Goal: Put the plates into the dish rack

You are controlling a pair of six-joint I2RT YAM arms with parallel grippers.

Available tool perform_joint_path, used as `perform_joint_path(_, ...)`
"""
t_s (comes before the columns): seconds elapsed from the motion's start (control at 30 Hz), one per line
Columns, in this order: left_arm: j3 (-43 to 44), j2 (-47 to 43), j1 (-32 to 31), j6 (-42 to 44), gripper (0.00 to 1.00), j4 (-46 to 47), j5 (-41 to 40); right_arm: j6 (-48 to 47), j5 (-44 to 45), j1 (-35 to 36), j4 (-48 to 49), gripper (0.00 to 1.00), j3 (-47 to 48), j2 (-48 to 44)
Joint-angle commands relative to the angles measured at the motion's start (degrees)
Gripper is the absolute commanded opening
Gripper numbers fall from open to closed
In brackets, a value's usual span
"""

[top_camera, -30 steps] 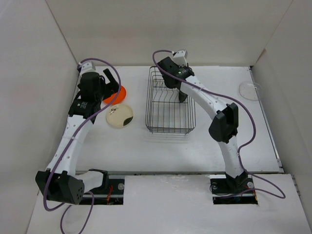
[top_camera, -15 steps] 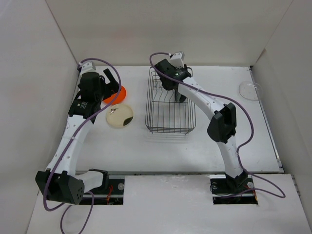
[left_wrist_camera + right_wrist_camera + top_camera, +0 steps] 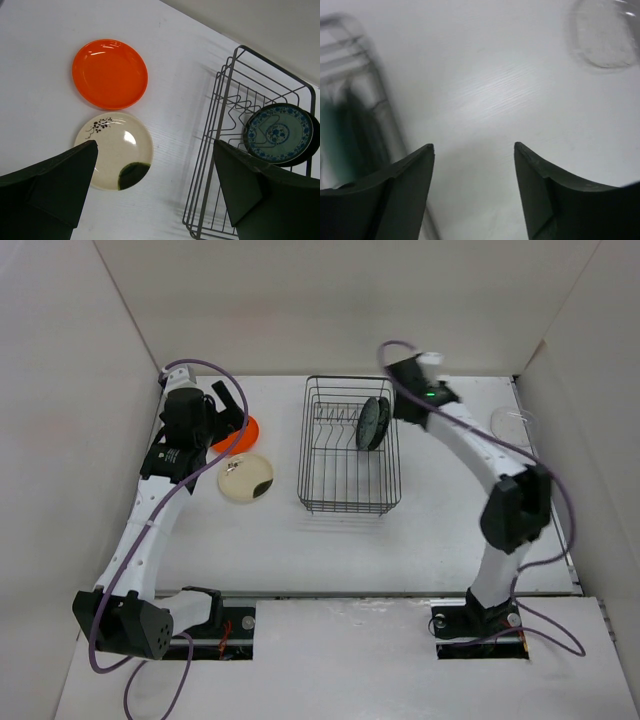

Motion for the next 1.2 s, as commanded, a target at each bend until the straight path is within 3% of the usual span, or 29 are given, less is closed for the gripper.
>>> perform_joint_path(0.0,-0.11,-2.51,0.2,0.4,1.0,2.06,0.21,3.55,-21.32,-20.33,17.85,0.7,-12.92,-13.24)
perform_joint_path(0.03,-0.11,-2.51,0.2,0.4,1.0,2.06,0.73,5.57,-23.6,-23.49,19.89,0.75,-15.94,-16.3)
perform_joint_path(0.07,-0.63,-2.51,0.2,0.4,1.0,2.58,0.74,6.89,-26.93,-29.18,21.56,0.75,-18.58,-17.46)
perform_joint_path(0.17,-0.64,-2.51,0.2,0.4,1.0,2.59,2.14,9.71,-32.14,-35.99,24.3,0.75,-24.14,-18.18)
perform_joint_path(0.43,-0.64,-2.51,0.2,0.4,1.0,2.59,2.76,18.5,-33.29,-49.09,22.81,0.76,-22.05,-6.59)
perform_joint_path(1.17,-2.31,-1.46,0.2,1.02,1.0,5.84,8.38,18.51,-29.95,-51.48,24.57,0.75,-9.47,9.77)
